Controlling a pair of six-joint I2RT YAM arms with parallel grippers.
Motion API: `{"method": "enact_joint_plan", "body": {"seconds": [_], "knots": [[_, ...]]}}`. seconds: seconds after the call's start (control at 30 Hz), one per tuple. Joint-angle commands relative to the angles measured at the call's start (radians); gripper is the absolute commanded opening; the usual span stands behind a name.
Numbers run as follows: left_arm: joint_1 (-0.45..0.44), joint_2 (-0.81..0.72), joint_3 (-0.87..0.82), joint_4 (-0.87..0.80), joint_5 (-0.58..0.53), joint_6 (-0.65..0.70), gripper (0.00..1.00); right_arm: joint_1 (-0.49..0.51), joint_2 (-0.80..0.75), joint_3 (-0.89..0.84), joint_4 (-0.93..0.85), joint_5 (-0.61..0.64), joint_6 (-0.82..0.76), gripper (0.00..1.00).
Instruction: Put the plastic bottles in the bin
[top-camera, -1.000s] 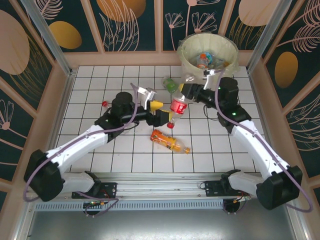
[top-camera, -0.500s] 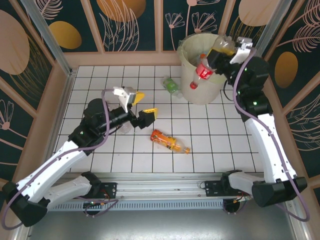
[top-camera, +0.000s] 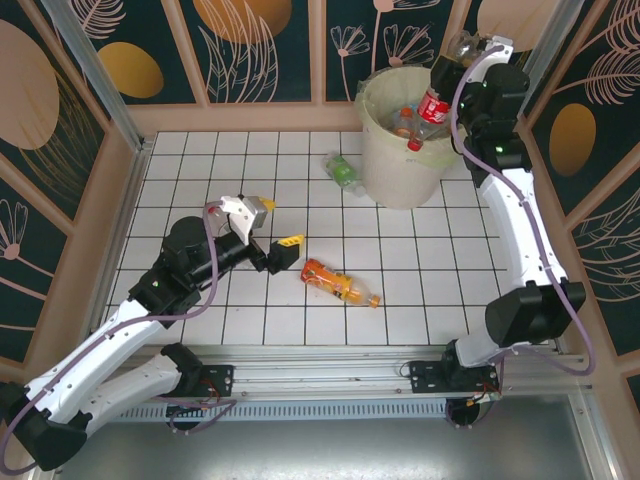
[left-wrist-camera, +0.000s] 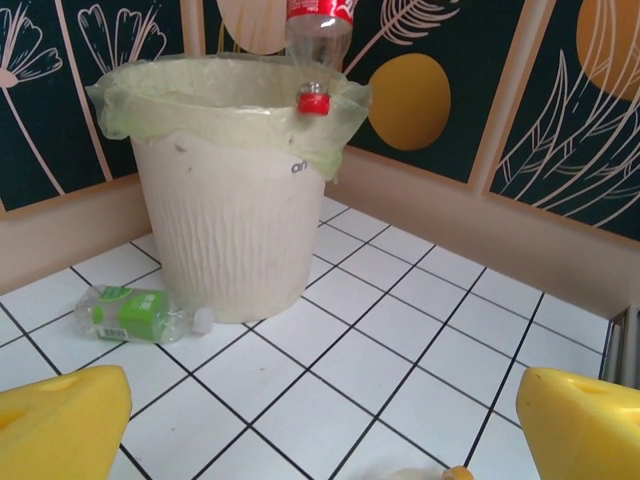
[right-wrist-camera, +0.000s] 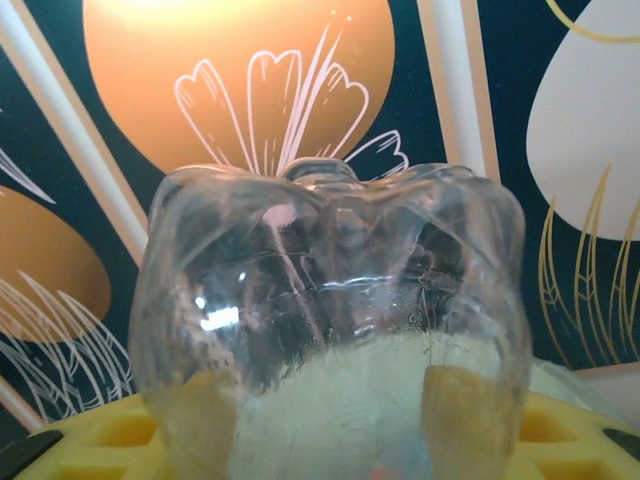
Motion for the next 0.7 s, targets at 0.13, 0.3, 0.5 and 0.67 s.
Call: {"method": "enact_joint_plan", "body": {"seconds": [0.13, 0.3, 0.5, 0.67], "knots": [[-0.006, 0.010, 0.006, -0.033, -0.011, 0.037, 0.99, -0.134, 0.039, 0.072, 0.099, -0.227, 0.148, 0.51], [-0.005, 0.004, 0.001, -0.024, 0.021, 0.041, 0.99, -0.172, 0.052, 0.056, 0.157, -0.289, 0.196, 0.51], [-0.004, -0.002, -0.001, -0.022, 0.025, 0.045, 0.99, -0.179, 0.109, 0.091, 0.133, -0.277, 0.183, 0.52], [-0.005, -0.022, -0.011, -0.017, -0.013, 0.057, 0.99, -0.174, 0.146, 0.063, 0.110, -0.236, 0.124, 0.53]]}}
